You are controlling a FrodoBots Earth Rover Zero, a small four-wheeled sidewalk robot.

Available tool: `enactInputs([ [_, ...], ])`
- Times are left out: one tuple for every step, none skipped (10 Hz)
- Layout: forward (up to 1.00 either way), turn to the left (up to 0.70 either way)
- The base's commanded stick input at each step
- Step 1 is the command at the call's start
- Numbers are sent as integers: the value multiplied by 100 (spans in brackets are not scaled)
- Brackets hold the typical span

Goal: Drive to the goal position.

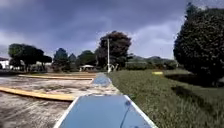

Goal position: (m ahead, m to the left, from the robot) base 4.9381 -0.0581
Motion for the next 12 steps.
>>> enactInputs([
  [70,0],
  [70,0],
  [70,0],
  [70,0],
  [70,0],
  [70,0],
  [70,0],
  [70,0],
  [70,18],
  [70,35],
  [70,22],
  [70,0],
])
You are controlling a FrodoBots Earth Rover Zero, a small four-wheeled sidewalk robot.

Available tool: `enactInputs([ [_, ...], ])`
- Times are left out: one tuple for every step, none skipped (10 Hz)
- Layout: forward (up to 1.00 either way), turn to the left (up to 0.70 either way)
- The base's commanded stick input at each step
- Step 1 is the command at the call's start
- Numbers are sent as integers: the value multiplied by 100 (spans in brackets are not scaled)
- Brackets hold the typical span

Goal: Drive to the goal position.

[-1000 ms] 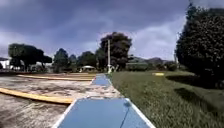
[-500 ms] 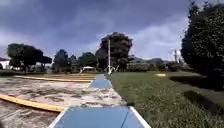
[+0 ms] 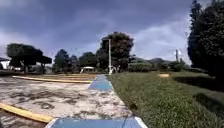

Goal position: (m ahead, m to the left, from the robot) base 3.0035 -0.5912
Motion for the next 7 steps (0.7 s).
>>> enactInputs([
  [70,0],
  [70,0],
  [70,0],
  [70,0],
  [70,0],
  [70,0],
  [70,0],
])
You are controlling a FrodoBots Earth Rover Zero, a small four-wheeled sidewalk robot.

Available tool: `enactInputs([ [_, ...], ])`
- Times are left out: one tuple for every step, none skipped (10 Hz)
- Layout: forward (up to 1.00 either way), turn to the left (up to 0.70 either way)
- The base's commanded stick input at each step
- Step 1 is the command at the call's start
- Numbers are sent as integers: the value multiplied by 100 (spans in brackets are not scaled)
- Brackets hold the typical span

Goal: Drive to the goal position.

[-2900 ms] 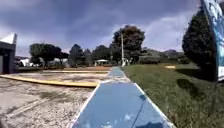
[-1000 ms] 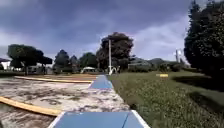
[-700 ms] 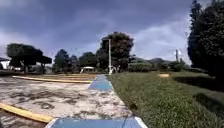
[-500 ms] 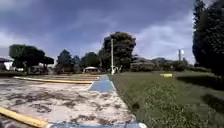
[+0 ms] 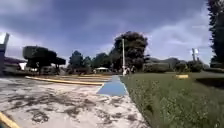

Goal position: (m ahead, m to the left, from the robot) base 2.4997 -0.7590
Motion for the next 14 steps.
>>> enactInputs([
  [70,0],
  [70,0],
  [70,0],
  [70,0],
  [70,0],
  [70,0],
  [70,0],
  [70,0],
  [70,0],
  [70,0],
  [70,-16],
  [70,-30],
  [70,-35],
  [70,-17],
])
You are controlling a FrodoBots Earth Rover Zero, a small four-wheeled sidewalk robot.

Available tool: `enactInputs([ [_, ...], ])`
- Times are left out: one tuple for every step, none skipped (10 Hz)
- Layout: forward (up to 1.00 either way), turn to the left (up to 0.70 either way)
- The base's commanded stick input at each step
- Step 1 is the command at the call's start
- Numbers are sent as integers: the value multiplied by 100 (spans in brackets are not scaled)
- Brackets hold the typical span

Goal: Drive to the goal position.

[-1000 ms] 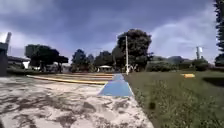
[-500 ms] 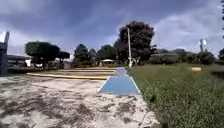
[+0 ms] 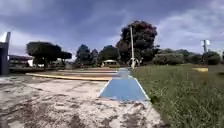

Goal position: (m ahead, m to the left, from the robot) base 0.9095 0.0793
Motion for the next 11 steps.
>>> enactInputs([
  [70,0],
  [70,0],
  [70,0],
  [70,0],
  [70,0],
  [70,0],
  [70,0],
  [70,0],
  [70,0],
  [70,0],
  [70,0],
])
